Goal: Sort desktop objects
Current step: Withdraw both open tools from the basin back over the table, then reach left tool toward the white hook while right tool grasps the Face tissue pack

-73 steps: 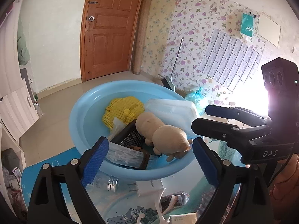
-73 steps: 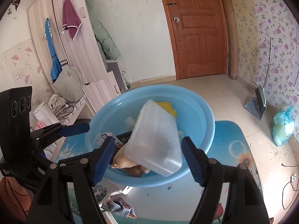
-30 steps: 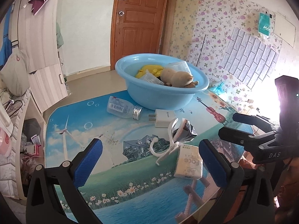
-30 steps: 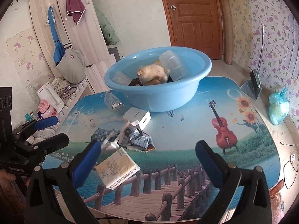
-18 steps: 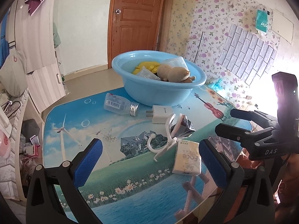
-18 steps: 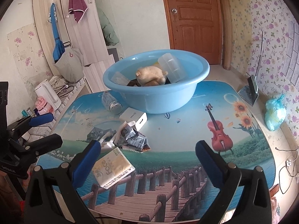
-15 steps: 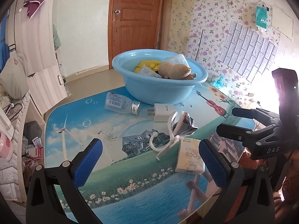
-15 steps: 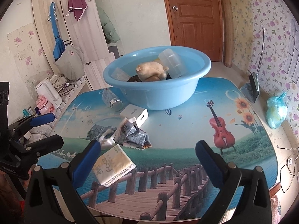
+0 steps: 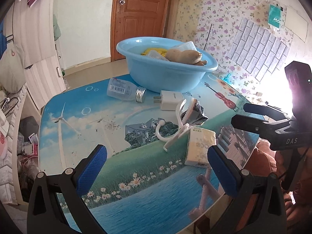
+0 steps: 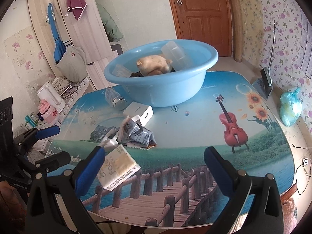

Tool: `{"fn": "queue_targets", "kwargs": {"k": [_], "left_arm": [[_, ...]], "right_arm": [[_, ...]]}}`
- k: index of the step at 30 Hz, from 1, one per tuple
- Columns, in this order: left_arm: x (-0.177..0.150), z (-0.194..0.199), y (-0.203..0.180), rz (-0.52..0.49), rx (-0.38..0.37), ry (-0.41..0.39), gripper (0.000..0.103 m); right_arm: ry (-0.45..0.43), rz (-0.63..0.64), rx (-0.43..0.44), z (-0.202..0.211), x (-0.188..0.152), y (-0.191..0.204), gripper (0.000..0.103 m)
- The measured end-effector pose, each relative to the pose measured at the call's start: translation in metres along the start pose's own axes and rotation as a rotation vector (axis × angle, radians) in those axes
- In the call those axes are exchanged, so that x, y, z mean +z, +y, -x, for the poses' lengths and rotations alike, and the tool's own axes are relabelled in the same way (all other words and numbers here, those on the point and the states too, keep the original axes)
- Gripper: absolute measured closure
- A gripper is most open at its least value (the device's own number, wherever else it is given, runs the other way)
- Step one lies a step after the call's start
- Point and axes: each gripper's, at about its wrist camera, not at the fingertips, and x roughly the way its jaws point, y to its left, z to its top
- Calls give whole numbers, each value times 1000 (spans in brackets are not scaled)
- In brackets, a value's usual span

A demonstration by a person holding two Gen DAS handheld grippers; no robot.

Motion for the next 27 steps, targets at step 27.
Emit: {"fn": "queue_targets", "kwargs": {"k": [27], "left_arm": [[-18,-17,10,48,-16,74,0]], "right_arm": [[50,14,14,-12,-11,2,0]]}}
